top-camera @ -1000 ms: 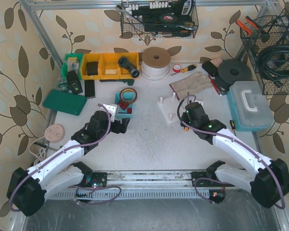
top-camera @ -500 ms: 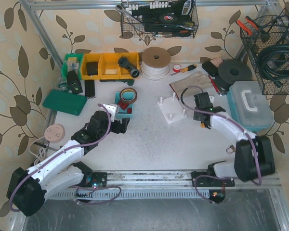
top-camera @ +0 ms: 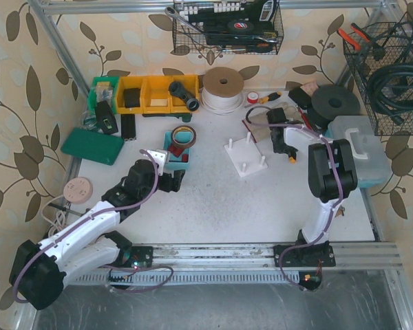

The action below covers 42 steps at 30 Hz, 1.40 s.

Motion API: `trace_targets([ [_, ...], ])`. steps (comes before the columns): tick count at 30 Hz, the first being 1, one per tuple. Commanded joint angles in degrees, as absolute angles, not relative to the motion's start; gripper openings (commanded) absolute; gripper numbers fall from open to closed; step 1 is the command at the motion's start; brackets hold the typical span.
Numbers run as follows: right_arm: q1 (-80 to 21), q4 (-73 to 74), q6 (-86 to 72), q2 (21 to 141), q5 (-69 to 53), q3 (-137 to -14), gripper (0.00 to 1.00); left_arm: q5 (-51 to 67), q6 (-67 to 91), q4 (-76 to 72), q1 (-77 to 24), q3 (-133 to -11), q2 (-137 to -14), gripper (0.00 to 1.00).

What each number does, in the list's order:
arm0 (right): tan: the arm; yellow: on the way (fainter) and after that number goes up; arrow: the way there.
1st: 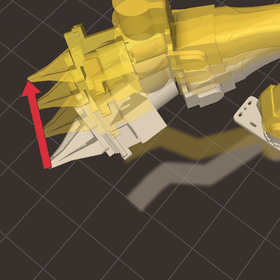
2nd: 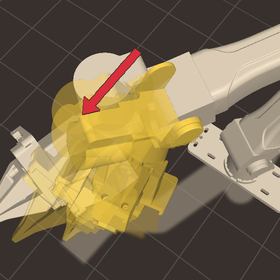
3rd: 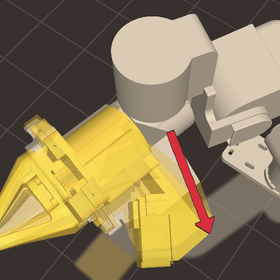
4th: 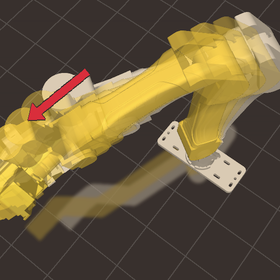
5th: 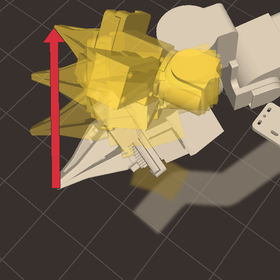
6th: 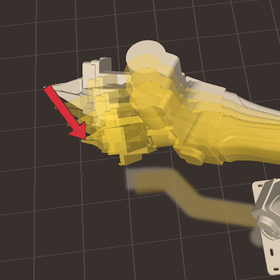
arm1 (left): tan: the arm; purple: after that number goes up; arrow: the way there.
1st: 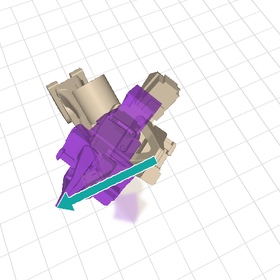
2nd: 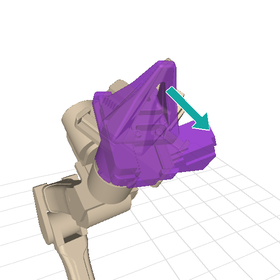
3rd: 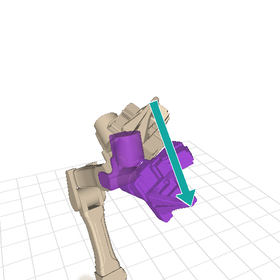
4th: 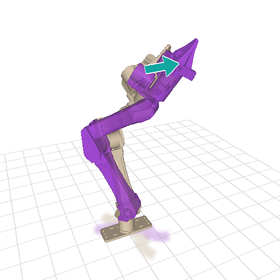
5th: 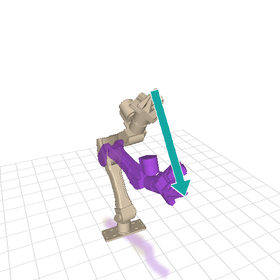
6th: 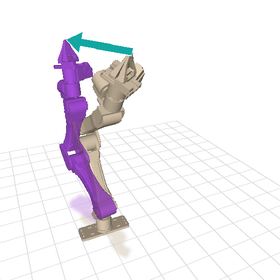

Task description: Install the large spring

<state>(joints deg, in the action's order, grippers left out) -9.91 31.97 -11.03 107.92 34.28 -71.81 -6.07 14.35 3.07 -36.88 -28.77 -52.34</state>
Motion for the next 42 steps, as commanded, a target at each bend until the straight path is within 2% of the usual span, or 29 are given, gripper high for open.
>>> trace_targets([
  [1,-7.1,32.9,-6.8,110.3,33.5,-75.1,0.1,-7.0,13.9,2.1,-37.5,-28.7,-50.9,0.97],
  [14,-4.0,33.4,-6.0,114.8,31.7,-77.7,0.21,-6.4,14.1,1.8,-37.5,-28.8,-51.1,0.97],
  [26,-4.2,39.2,-9.7,109.7,32.3,-78.2,0.42,-7.3,13.9,2.2,-37.5,-28.8,-50.3,0.97],
  [30,-4.8,42.7,-12.2,103.9,30.3,-77.0,0.47,-8.2,13.9,2.6,-37.5,-28.7,-49.9,0.97],
  [35,-5.3,42.5,-15.3,91.4,21.6,-71.1,0.56,-9.6,14.0,3.2,-37.5,-28.7,-49.9,0.98],
  [41,-9.3,38.9,-17.6,75.2,14.1,-62.0,0.71,-17.5,17.4,8.4,-37.4,-31.4,-51.2,0.98],
  [42,-10.2,38.1,-17.9,72.8,13.0,-60.4,0.76,-18.4,17.7,9.3,-37.4,-32.3,-51.6,0.98],
])
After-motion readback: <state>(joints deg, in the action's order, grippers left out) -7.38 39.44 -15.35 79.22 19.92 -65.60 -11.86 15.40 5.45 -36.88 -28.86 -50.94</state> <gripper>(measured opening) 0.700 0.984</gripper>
